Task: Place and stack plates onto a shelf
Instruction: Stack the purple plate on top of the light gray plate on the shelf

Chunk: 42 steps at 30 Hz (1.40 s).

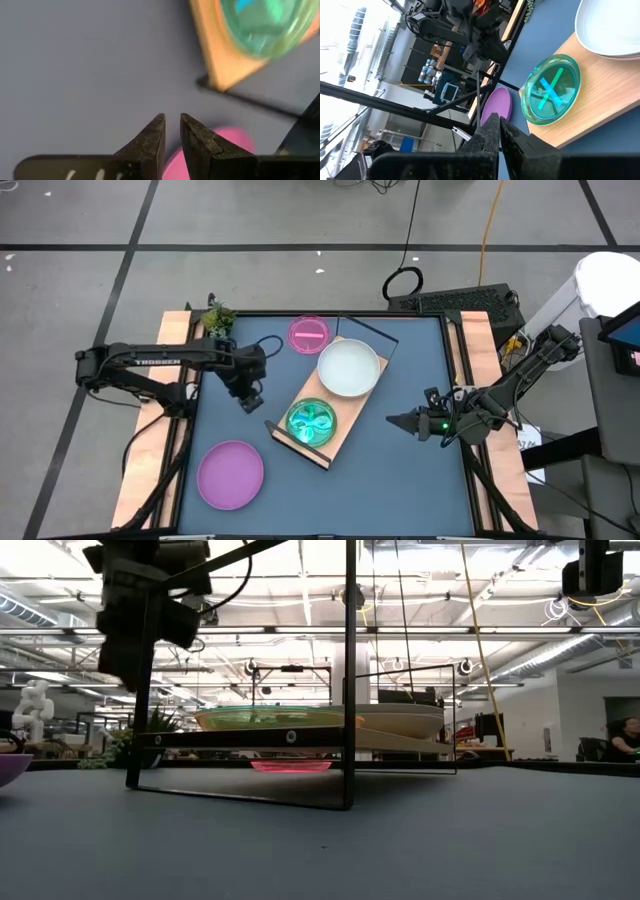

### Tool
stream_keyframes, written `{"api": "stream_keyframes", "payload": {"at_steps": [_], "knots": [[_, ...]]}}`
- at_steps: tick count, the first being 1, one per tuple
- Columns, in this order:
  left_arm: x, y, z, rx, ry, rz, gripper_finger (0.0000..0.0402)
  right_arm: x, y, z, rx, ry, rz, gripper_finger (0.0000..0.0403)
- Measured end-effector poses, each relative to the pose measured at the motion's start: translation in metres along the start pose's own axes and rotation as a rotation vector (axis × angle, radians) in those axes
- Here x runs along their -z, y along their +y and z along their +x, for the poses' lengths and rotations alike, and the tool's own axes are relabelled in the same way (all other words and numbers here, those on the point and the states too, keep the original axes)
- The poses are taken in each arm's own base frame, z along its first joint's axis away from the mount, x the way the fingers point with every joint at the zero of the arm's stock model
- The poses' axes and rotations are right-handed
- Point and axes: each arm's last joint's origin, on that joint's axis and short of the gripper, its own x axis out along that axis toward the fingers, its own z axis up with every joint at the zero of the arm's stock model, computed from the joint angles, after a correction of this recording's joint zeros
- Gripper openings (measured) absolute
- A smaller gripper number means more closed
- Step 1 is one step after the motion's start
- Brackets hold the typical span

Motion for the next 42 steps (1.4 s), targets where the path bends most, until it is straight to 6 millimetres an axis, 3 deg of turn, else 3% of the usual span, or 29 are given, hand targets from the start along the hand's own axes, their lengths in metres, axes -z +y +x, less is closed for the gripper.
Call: {"api": "stream_keyframes", "payload": {"at_steps": [10, 17, 21, 27, 33, 42], "knots": [[0.024, -0.007, 0.003, -0.056, 0.184, 0.149, 0.0073, 0.0, -0.001, 0.0, 0.005, 0.001, -0.009, 0.0], [0.042, -0.004, 0.012, -0.052, 0.232, 0.184, 0.0174, 0.0, 0.0, 0.0, 0.003, 0.001, 0.002, 0.0], [0.059, -0.006, 0.008, -0.054, 0.207, 0.291, 0.0215, 0.0, 0.0, 0.0, -0.001, 0.001, 0.006, 0.0], [0.079, -0.015, -0.005, -0.045, 0.132, 0.481, 0.022, 0.0, 0.0, 0.0, -0.001, 0.001, 0.005, 0.0], [0.093, -0.025, -0.004, -0.055, 0.137, 0.618, 0.0221, 0.0, -0.002, 0.0, 0.012, 0.003, -0.018, 0.0], [0.096, -0.031, 0.024, -0.05, 0.051, 0.567, 0.0221, 0.001, -0.003, 0.0, 0.02, 0.005, -0.02, 0.0]]}}
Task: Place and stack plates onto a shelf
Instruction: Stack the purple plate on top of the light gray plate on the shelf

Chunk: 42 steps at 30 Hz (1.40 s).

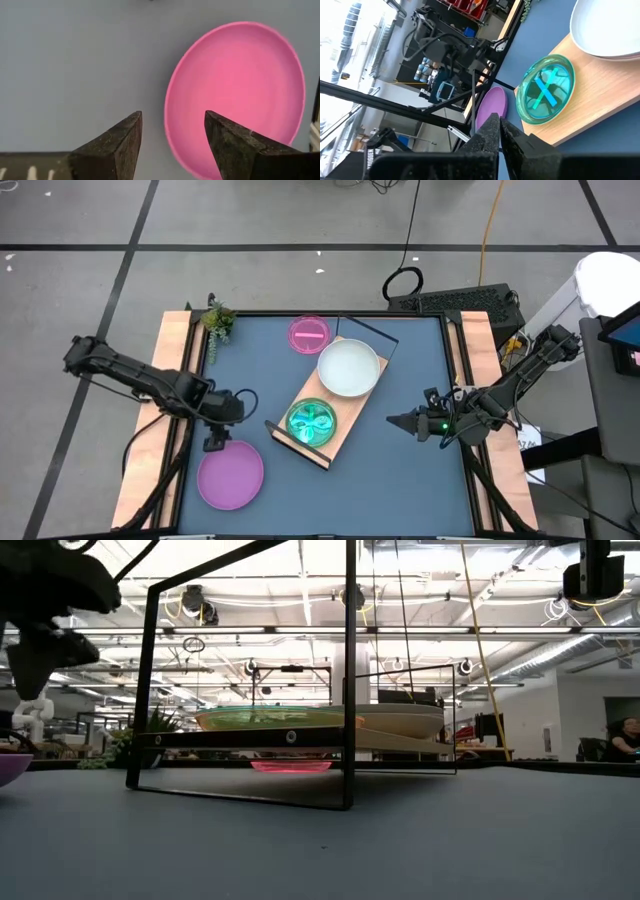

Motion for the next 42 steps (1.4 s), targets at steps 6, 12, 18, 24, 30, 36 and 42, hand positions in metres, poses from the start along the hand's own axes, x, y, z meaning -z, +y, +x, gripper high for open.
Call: {"api": "stream_keyframes", "payload": {"at_steps": [6, 12, 18, 24, 30, 36, 42], "knots": [[0.009, -0.001, 0.021, 0.002, 0.019, -0.061, 0.0221, 0.0, -0.001, 0.0, 0.01, 0.002, -0.008, 0.0], [0.017, -0.002, 0.038, 0.009, 0.023, -0.106, 0.0221, 0.0, -0.002, 0.0, 0.017, 0.003, -0.016, 0.0], [0.025, -0.004, 0.052, 0.025, 0.0, -0.117, 0.022, 0.0, -0.002, 0.0, 0.016, 0.002, -0.002, 0.0], [0.034, 0.002, 0.06, -0.039, 0.003, -0.151, 0.0196, 0.0, -0.002, 0.0, 0.016, 0.003, 0.008, 0.0], [0.04, 0.005, 0.066, -0.044, 0.022, -0.144, 0.015, 0.0, -0.002, 0.0, 0.016, 0.003, 0.012, 0.0], [0.045, 0.01, 0.071, -0.057, 0.037, -0.133, 0.0127, 0.0, -0.002, 0.0, 0.016, 0.002, 0.012, 0.0], [0.046, 0.011, 0.072, -0.061, 0.036, -0.158, 0.0084, 0.0, -0.002, 0.0, 0.015, 0.002, 0.013, 0.0]]}}
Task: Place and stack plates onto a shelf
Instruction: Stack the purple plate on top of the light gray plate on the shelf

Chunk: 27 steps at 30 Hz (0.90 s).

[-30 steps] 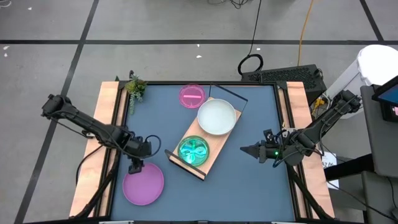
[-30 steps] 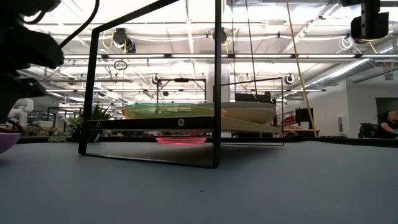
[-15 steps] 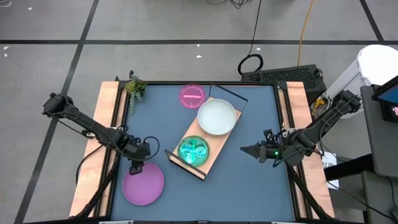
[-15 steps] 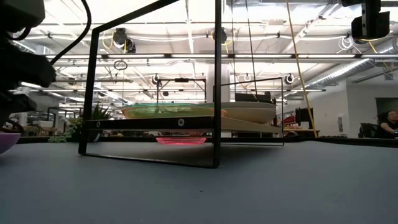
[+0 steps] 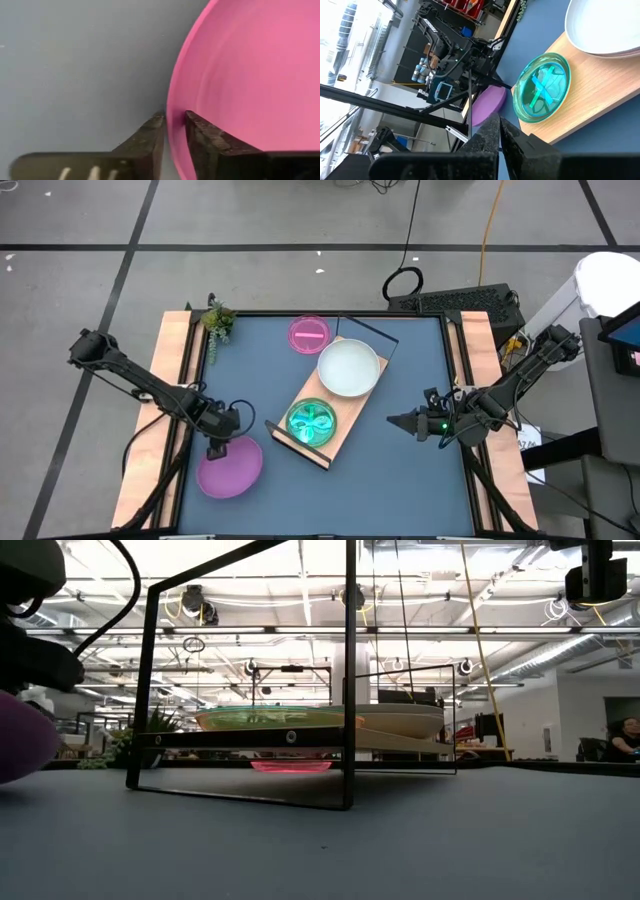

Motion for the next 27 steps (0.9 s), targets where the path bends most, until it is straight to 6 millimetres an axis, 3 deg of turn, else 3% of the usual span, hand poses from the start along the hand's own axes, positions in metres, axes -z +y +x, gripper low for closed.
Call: {"api": "stream_keyframes", "payload": {"at_steps": [6, 16, 27], "knots": [[-0.003, -0.003, -0.001, 0.037, -0.021, -0.054, 0.0012, 0.0, 0.0, 0.0, 0.0, 0.0, 0.0, 0.0], [-0.014, -0.015, -0.018, 0.043, -0.056, -0.101, 0.0009, 0.0, 0.0, 0.0, 0.0, 0.0, -0.003, 0.0], [-0.037, -0.046, -0.082, 0.131, -0.046, 0.051, 0.0009, 0.0, 0.0, 0.0, 0.0, 0.0, -0.007, 0.0]]}}
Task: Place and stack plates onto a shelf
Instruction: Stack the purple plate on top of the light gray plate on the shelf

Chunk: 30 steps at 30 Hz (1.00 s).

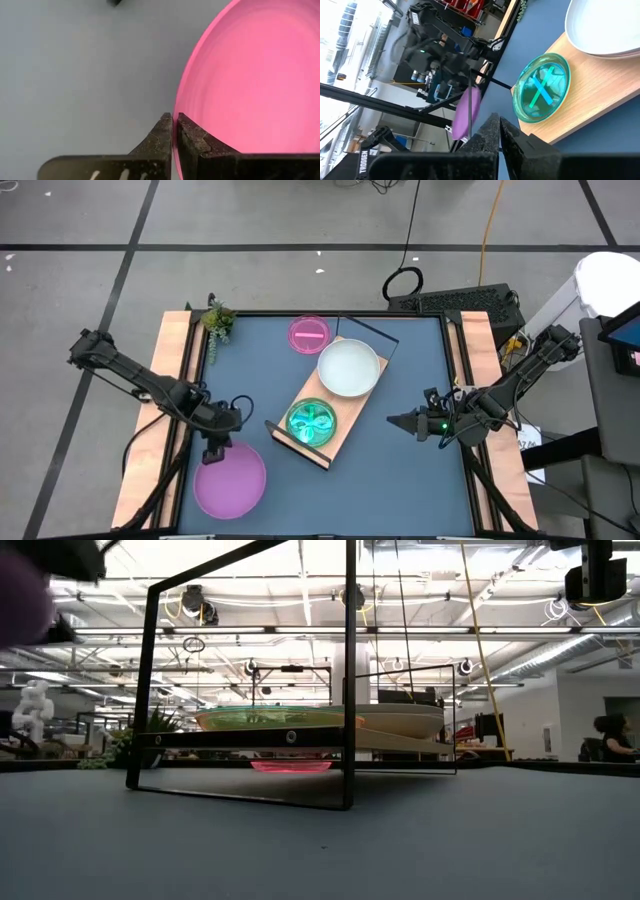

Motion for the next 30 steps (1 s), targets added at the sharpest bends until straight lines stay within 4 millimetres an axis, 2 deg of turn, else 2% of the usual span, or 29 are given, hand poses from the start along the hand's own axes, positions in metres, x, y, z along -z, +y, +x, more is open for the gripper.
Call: {"api": "stream_keyframes", "payload": {"at_steps": [8, 14, 19, 24, 30], "knots": [[-0.022, -0.018, -0.046, 0.059, -0.105, -0.017, 0.0009, 0.0, 0.0, 0.0, -0.001, 0.006, 0.014, 0.0], [-0.042, -0.029, -0.091, 0.133, -0.266, -0.025, 0.0009, 0.001, 0.0, 0.0, -0.006, 0.051, 0.075, 0.0], [-0.055, -0.029, -0.124, 0.092, -0.439, -0.042, 0.0009, 0.001, 0.0, 0.0, -0.003, 0.045, 0.145, 0.0], [-0.077, -0.028, -0.143, 0.038, -0.54, -0.044, 0.0009, -0.005, 0.006, 0.004, -0.047, 0.011, 0.205, 0.0], [-0.117, -0.027, -0.144, -0.034, -0.562, 0.002, 0.0009, -0.024, 0.026, 0.008, -0.099, -0.069, 0.16, 0.0]]}}
